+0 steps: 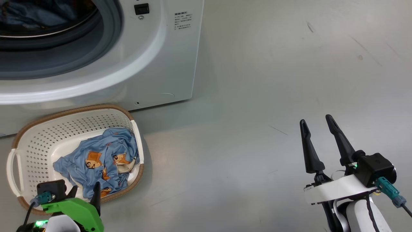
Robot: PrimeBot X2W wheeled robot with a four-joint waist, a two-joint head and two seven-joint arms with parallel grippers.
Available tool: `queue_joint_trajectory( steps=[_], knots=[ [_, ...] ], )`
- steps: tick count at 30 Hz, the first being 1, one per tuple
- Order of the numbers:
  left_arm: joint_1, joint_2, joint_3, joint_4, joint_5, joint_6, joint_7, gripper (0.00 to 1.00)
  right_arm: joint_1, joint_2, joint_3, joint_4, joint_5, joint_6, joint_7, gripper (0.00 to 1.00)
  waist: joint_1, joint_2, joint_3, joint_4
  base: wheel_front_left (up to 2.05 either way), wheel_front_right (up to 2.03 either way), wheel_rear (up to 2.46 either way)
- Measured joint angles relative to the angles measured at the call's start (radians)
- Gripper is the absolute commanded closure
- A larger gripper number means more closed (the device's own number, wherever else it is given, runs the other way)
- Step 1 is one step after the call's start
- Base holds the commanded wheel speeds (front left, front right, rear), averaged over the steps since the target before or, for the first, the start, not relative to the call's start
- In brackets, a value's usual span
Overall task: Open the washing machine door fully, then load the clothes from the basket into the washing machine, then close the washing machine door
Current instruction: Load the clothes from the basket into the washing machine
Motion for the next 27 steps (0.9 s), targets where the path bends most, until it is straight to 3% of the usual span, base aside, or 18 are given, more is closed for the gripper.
queue_joint_trajectory(
  steps=[8,14,27],
  knots=[
    [-0.109,0.014,0.029,0.094,-0.037,0.009,0.092,0.0,-0.042,0.001,0.016,-0.003,0.014,0.0,0.0,0.0,0.0,0.0,0.095,-0.038,0.0,0.0,0.0],
    [-0.199,0.069,0.037,0.167,-0.03,0.018,0.139,0.0,-0.077,0.001,0.03,-0.007,0.027,0.0,0.0,0.0,0.0001,0.0,0.169,-0.055,0.0,0.0,0.0],
    [-0.355,0.074,0.054,0.29,-0.042,0.019,0.151,0.0,-0.118,0.001,0.02,-0.013,0.033,0.0,0.0,0.0,0.0,0.0,0.288,-0.071,0.0,0.0,0.0]
  ],
)
